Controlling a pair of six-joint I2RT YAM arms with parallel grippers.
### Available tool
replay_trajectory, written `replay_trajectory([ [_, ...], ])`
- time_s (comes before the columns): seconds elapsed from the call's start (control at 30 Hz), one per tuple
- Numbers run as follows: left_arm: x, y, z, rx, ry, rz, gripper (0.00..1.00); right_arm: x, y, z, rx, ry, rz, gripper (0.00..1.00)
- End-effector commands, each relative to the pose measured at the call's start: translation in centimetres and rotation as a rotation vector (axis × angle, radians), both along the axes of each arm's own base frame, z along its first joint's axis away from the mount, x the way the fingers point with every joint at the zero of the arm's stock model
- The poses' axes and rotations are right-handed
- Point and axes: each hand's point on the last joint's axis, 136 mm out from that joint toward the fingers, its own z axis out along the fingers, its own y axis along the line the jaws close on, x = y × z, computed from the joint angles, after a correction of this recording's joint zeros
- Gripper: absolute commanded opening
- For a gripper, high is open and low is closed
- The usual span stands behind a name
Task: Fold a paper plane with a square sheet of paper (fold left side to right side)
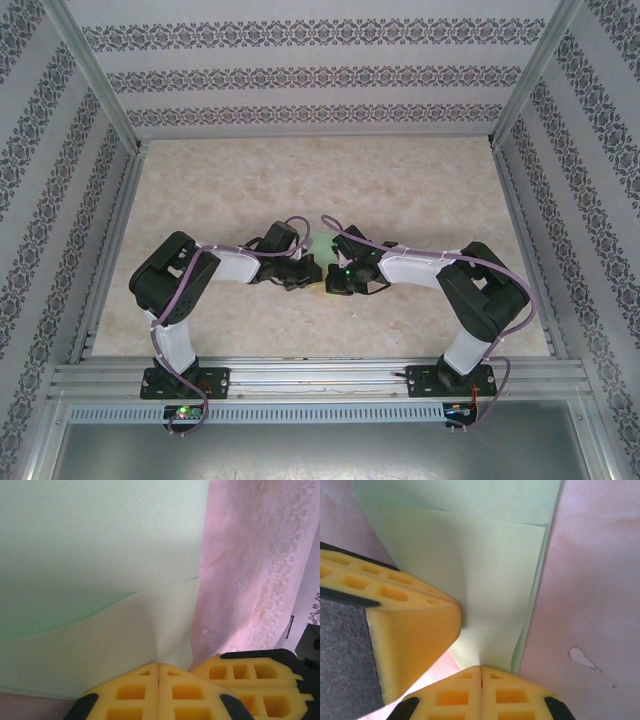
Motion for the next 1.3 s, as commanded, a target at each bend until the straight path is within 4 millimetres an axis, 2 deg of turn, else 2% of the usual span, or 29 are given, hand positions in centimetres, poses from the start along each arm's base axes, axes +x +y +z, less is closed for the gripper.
replay_trajectory([
  [0.0, 0.4, 4.4, -3.8, 0.161, 0.054, 0.089, 0.00, -3.6, -6.3, -4.5, -0.282, 0.129, -0.016, 0.00],
  [0.33, 3.3, 8.0, -3.2, 0.163, 0.025, 0.151, 0.01, -3.4, -6.0, -3.9, -0.255, 0.127, -0.006, 0.00],
  [0.43, 4.0, 8.2, -2.2, 0.149, 0.000, 0.149, 0.04, -2.9, -4.9, -3.1, -0.201, 0.109, 0.005, 0.00],
  [0.53, 4.7, 8.0, -0.6, 0.124, -0.042, 0.144, 0.07, -1.7, -3.0, -1.3, -0.105, 0.059, 0.021, 0.00],
  [0.63, 5.0, 7.9, 1.3, 0.105, -0.090, 0.141, 0.14, 0.0, -0.9, 1.7, 0.025, -0.022, 0.054, 0.11],
  [0.7, 5.1, 8.1, 2.6, 0.096, -0.121, 0.143, 0.19, 1.2, -0.2, 4.0, 0.088, -0.084, 0.066, 0.21],
  [0.8, 5.0, 8.3, 3.9, 0.088, -0.147, 0.149, 0.25, 2.6, -0.8, 6.2, 0.138, -0.160, 0.087, 0.31],
  [0.87, 5.0, 8.5, 4.3, 0.083, -0.154, 0.155, 0.27, 3.3, -1.6, 6.8, 0.147, -0.203, 0.105, 0.36],
  [0.97, 4.8, 8.2, 4.3, 0.057, -0.144, 0.162, 0.31, 4.2, -2.5, 6.8, 0.153, -0.246, 0.141, 0.44],
  [1.07, 4.8, 7.8, 4.0, 0.028, -0.123, 0.162, 0.35, 4.7, -1.9, 6.4, 0.176, -0.262, 0.198, 0.49],
  [1.27, 5.0, 7.7, 2.9, 0.030, -0.094, 0.166, 0.39, 5.7, -0.3, 4.9, 0.229, -0.247, 0.225, 0.49],
])
